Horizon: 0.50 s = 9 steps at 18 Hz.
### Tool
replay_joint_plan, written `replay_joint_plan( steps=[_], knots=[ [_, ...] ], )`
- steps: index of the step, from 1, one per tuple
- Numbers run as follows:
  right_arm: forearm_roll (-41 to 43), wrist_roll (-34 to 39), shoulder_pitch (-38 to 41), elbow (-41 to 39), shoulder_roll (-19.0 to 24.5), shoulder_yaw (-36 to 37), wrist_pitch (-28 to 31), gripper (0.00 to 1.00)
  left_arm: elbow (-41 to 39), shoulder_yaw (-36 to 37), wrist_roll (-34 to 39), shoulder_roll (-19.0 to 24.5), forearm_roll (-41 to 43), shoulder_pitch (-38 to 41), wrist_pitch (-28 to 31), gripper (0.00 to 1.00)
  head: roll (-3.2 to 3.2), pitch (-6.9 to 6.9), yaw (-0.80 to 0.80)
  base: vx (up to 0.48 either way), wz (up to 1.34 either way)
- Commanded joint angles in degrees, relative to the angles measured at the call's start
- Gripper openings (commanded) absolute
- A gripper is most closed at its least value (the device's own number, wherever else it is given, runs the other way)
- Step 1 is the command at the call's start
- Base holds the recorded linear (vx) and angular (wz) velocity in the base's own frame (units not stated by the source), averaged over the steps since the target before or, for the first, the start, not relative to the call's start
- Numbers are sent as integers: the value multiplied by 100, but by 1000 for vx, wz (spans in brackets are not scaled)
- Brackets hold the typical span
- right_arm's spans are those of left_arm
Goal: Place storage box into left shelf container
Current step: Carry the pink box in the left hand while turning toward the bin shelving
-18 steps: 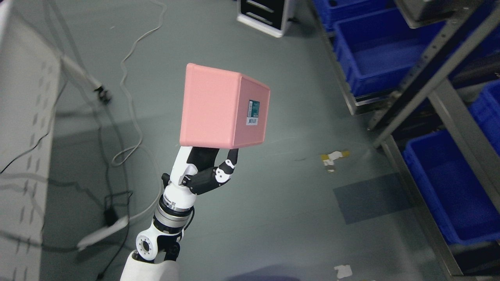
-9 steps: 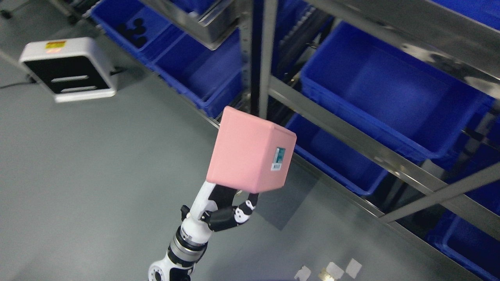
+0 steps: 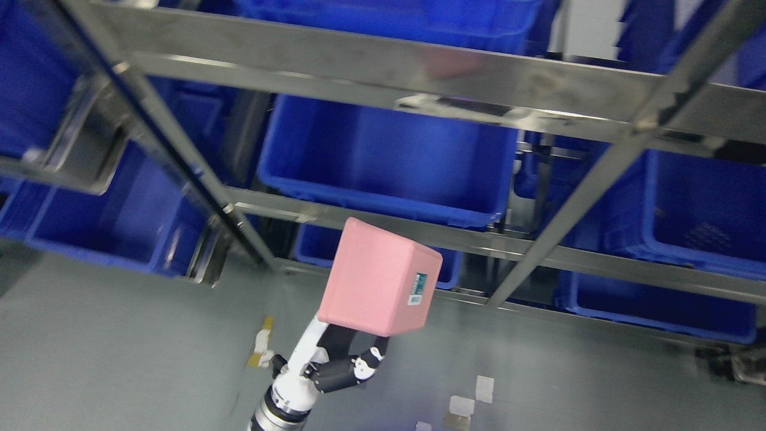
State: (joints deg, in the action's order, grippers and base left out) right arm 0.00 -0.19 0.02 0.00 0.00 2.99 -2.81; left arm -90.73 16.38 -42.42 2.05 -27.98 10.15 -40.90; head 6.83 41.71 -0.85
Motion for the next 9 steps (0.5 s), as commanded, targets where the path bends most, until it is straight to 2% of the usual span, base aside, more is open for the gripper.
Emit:
replay_joint_plan(
  steps=[1, 4, 7, 9],
  knots=[
    [123, 1, -29, -100, -100, 0, -1, 100, 635, -1408, 6, 181, 81, -522, 546, 1, 0, 0, 0, 126, -577],
    [123, 1, -20, -100, -100, 0, -1, 100, 916, -1875, 6, 199, 494, -1040, 872, 1, 0, -1, 0, 98, -589],
    [123, 10, -20, -100, -100, 0, -1, 100, 1267, -1981, 6, 295, 871, -1497, 1311, 2, 0, -2, 0, 82, -385],
    [123, 1, -29, -100, -100, 0, -1, 100, 1767, -1981, -3, 453, 1135, -1857, 1356, 3, 0, -2, 0, 61, -282]
  ],
)
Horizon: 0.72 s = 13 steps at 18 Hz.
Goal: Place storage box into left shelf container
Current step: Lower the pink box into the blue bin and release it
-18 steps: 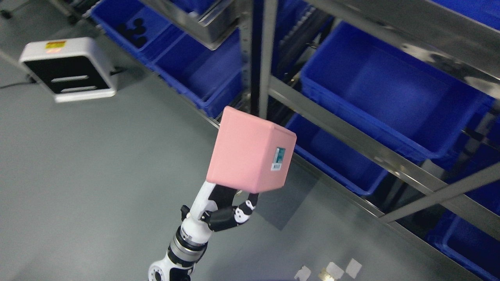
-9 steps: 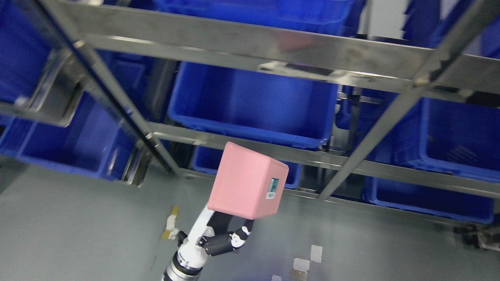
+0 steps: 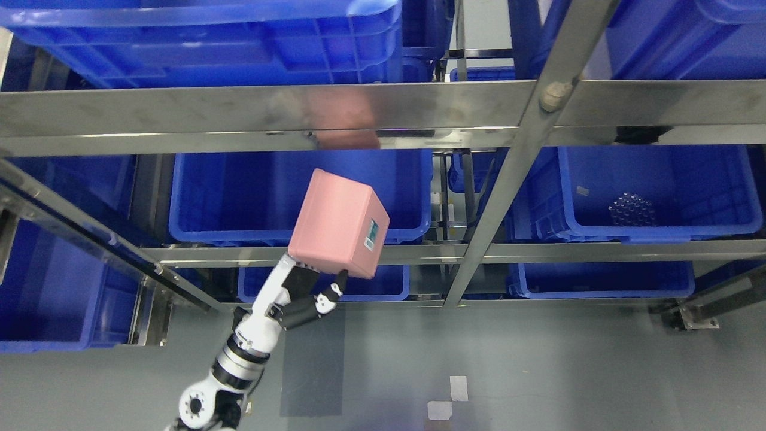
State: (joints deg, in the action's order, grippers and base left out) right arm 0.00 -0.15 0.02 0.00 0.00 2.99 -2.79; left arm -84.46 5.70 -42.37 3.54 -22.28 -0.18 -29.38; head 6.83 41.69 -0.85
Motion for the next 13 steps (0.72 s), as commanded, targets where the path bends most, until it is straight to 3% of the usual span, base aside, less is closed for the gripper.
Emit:
replay_joint_plan(
  steps=[1, 8, 13],
  knots=[
    [123, 6, -28, -100, -100, 0, -11, 100, 1342, -904, -8, 366, 619, -1026, 204, 3, 0, 0, 0, 35, -195],
    [123, -3, -19, -100, -100, 0, -2, 100, 2959, -790, -419, 990, 2330, -2617, 90, 3, 0, 0, 0, 12, -58],
    [123, -3, -28, -100, -100, 0, -2, 100, 3602, -790, -641, 737, 4509, -3496, -155, 6, 0, 0, 0, -1, 2]
  ],
)
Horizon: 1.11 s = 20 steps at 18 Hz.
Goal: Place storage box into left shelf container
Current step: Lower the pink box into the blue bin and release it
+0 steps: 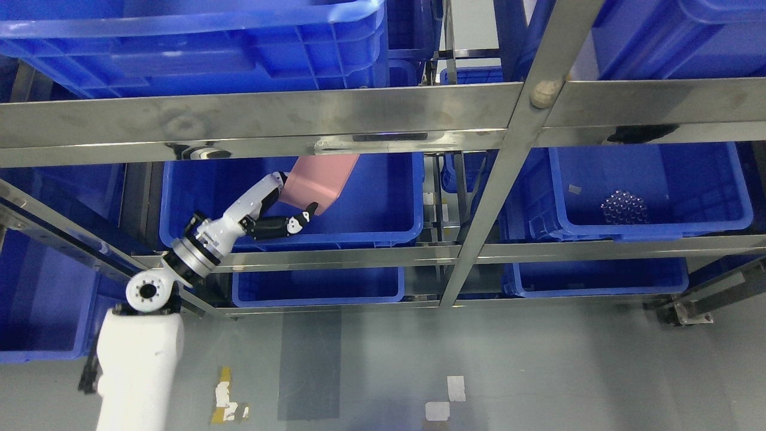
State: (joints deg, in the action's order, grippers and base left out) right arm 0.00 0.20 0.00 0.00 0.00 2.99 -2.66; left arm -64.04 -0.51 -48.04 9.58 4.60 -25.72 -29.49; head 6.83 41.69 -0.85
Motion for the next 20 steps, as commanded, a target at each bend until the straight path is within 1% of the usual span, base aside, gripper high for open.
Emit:
replay_joint_plan(
  steps=[1, 3, 5, 6, 8, 9, 11, 12, 13, 14, 15, 16, 17, 18, 19, 20],
  knots=[
    [123, -37, -18, -100, -100, 0, -15, 100, 1683, -169, -74, 62, 2095, -1057, -206, 6, 0, 0, 0, 0, 0],
    [123, -37, -26, -100, -100, 0, -15, 100, 1754, -151, -74, -9, 2351, -1241, -224, 6, 0, 0, 0, 0, 0],
    [123, -29, -18, -100, -100, 0, -15, 100, 1807, -99, -74, -96, 2545, -1347, -224, 9, 0, 0, 0, 0, 0],
    [123, -37, -26, -100, -100, 0, -15, 100, 1833, -46, -91, -114, 2554, -1365, -224, 13, 0, 0, 0, 0, 0],
    [123, -37, -18, -100, -100, 0, -15, 100, 1842, -46, -109, -123, 2554, -1365, -224, 23, 0, -1, 0, 0, 0],
    [123, -37, -18, -100, -100, 0, -15, 100, 1842, -37, -109, -123, 2554, -1365, -224, 34, 0, -1, 0, 0, 0],
    [123, -37, -26, -100, -100, 0, -24, 100, 1825, 7, -100, -114, 2554, -1348, -224, 67, 0, -1, 0, 0, 0],
    [123, -37, -18, -100, -100, 0, -15, 100, 1790, -2, -100, -123, 2546, -1348, -224, 78, 0, -1, 0, 0, 0],
    [123, -37, -18, -100, -100, 0, -24, 100, 1728, -71, -65, -141, 2493, -1356, -215, 86, 0, -1, 0, 0, 0],
    [123, -37, -18, -100, -100, 0, -24, 100, 1545, -150, -48, -254, 2458, -1365, -206, 95, 0, -1, 0, 0, 0],
    [123, -37, -18, -100, -100, 0, -15, 100, 1291, -429, -21, -533, 2362, -1348, -197, 99, 0, -1, 0, 0, 0],
    [123, -37, -26, -100, -100, 0, -24, 100, 1097, -806, -12, -858, 2196, -1278, -171, 99, 0, -1, 0, 0, 0],
    [123, -37, -18, -100, -100, 0, -15, 100, 886, -1150, -4, -858, 1977, -1199, -145, 99, 0, -1, 0, 0, 0],
    [123, -37, -18, -100, -100, 0, -15, 100, 754, -1136, 40, -858, 1705, -1094, -75, 99, 0, -1, 0, 0, 0],
    [123, -37, -18, -100, -100, 0, -15, 100, 726, -1118, 275, -858, 1093, -1049, 143, 99, 0, -1, 0, 0, 0],
    [123, -37, -18, -100, -100, 0, -15, 100, 709, -1109, 678, -858, 460, -1014, 433, 99, 0, -1, 0, 0, 0]
  ],
)
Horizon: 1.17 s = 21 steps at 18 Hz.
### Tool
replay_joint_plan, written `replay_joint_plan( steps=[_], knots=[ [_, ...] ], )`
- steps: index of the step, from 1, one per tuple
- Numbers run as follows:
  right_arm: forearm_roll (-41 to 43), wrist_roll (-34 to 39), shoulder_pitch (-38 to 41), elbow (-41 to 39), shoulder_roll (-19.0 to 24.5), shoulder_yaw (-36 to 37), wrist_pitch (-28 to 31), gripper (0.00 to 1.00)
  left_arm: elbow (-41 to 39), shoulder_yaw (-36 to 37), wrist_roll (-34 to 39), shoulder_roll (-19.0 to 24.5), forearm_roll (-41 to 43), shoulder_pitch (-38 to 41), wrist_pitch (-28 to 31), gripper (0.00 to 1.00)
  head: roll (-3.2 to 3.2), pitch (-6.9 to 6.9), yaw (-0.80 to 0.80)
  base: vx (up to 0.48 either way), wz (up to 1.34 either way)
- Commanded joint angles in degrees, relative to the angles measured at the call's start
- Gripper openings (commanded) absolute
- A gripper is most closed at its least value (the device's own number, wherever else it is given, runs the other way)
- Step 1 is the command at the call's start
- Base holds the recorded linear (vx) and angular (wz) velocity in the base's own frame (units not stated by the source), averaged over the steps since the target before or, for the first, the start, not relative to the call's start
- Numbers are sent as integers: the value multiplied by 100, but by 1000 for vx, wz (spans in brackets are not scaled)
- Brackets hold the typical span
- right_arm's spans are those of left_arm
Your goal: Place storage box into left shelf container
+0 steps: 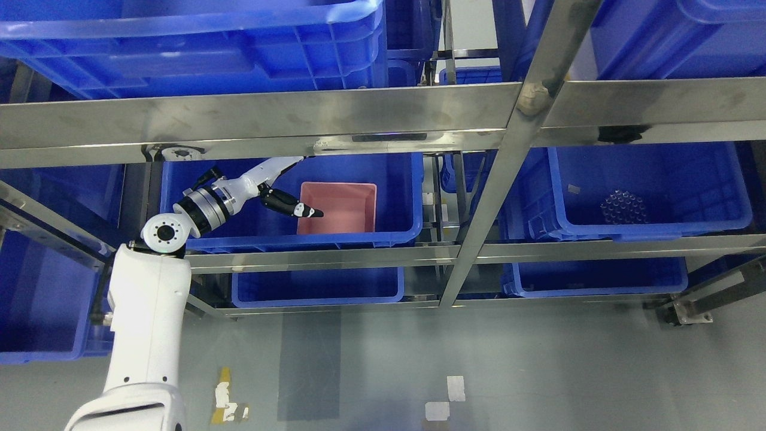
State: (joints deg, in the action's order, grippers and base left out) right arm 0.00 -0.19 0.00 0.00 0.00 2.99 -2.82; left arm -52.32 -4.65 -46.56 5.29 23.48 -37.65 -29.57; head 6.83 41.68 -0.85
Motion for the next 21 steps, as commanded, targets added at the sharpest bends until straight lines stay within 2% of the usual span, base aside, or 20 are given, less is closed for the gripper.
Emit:
replay_joint_plan(
  steps=[1, 3, 5, 8, 12, 16, 21],
  knots=[
    [123, 1, -27, -100, -100, 0, 1, 100, -524, -686, 908, -429, -1835, 266, 573, 99, 0, 0, 0, 0, 0],
    [123, 1, -18, -100, -100, 0, 1, 100, -1058, -634, 1725, -429, -2277, 730, 706, 99, 0, 0, 0, 0, 0],
    [123, 1, -27, -100, -100, 0, -8, 100, -1787, -432, 2009, -429, -2567, 1257, 925, 99, 0, 0, 0, 0, 0],
    [123, 1, -27, -100, -100, 0, 1, 100, -3280, -247, 2430, -429, -3296, 2040, 1584, 99, 0, 0, 0, 0, 0],
    [123, 1, -27, -100, -100, 0, -8, 100, -4337, -107, 2977, -429, -3289, 2770, 1805, 100, 0, 0, 0, 0, 0],
    [123, 1, -18, -100, -100, 0, -8, 100, -4401, 96, 3555, -429, -3289, 3061, 1595, 100, 0, 0, 0, 0, 0],
    [123, 1, -18, -100, -100, 0, 1, 100, -4401, 210, 3575, -429, -3289, 3132, 1647, 100, 0, 0, 0, 0, 0]
  ],
)
